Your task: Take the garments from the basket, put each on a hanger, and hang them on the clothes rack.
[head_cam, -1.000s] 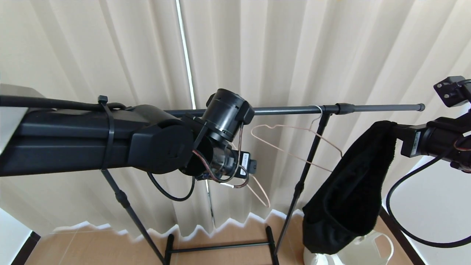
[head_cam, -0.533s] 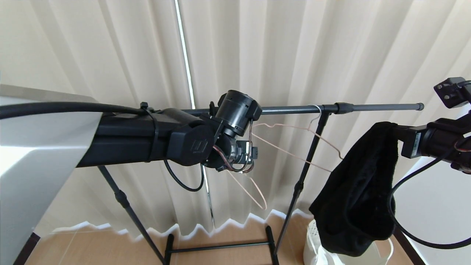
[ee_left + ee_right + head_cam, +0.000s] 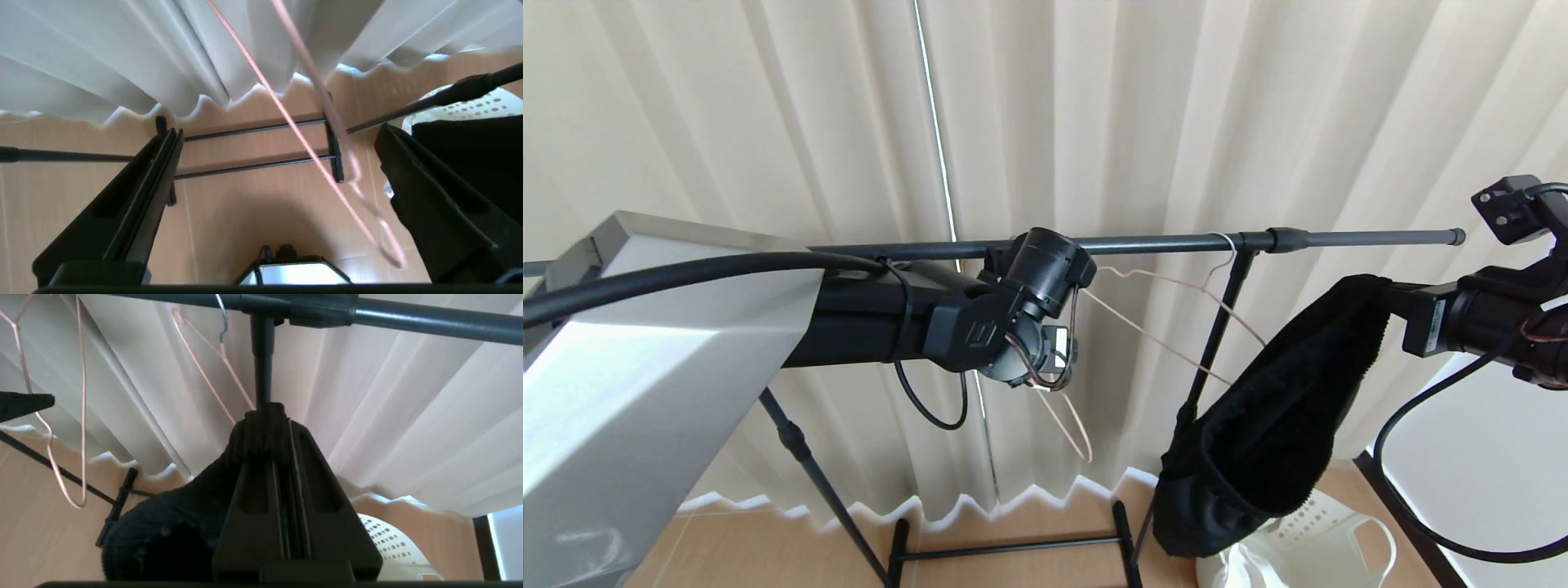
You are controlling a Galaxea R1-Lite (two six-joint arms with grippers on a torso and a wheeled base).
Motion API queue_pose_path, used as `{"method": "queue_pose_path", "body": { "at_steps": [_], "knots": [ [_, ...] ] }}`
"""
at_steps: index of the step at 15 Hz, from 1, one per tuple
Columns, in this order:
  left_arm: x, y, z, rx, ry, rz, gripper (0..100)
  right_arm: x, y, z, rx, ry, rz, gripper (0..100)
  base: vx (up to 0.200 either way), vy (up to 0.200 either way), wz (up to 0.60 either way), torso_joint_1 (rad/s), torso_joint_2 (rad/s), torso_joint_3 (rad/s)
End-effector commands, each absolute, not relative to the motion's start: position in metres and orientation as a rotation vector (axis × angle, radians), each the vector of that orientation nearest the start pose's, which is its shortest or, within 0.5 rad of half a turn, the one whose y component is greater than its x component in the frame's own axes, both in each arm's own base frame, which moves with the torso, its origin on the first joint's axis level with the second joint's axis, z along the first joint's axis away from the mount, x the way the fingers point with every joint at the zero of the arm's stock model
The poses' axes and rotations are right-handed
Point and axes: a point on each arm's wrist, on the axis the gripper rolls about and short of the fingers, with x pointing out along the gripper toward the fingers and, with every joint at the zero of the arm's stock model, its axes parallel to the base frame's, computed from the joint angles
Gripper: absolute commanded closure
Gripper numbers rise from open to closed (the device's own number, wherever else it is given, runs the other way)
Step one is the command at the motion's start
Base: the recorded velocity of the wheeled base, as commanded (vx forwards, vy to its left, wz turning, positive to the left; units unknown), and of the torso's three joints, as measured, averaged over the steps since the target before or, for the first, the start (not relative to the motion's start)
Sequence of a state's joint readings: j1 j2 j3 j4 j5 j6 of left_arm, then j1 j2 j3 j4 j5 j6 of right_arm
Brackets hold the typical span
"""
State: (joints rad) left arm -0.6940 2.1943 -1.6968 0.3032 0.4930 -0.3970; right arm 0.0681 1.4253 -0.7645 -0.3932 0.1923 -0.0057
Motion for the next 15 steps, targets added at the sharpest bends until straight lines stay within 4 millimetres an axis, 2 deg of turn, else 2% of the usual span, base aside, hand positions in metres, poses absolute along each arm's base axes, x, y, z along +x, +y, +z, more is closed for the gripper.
{"method": "queue_pose_path", "body": {
  "at_steps": [1,6,9,11,15],
  "knots": [
    [0.341,-0.269,0.15,0.077,0.696,-0.05,0,0.236,0.028,0.222,0.006,0.265,0.289,100,0.0,0.0,0.0,0.0,0.0,0.0],
    [0.331,-0.263,0.141,0.126,0.719,-0.008,0,0.227,0.041,0.222,-0.004,0.262,0.35,100,0.0,0.0,0.0,0.0,0.0,0.0],
    [0.321,-0.261,0.147,0.133,0.715,-0.016,0,0.222,0.046,0.223,-0.008,0.258,0.373,100,0.0,0.0,0.0,0.0,0.0,0.0],
    [0.315,-0.259,0.141,0.152,0.736,-0.015,0,0.22,0.048,0.223,-0.015,0.255,0.385,100,0.0,0.0,0.0,0.0,0.0,0.0],
    [0.317,-0.261,0.127,0.165,0.761,-0.007,0,0.216,0.049,0.224,-0.022,0.246,0.393,100,0.0,0.0,0.0,0.0,0.0,0.0]
  ]
}}
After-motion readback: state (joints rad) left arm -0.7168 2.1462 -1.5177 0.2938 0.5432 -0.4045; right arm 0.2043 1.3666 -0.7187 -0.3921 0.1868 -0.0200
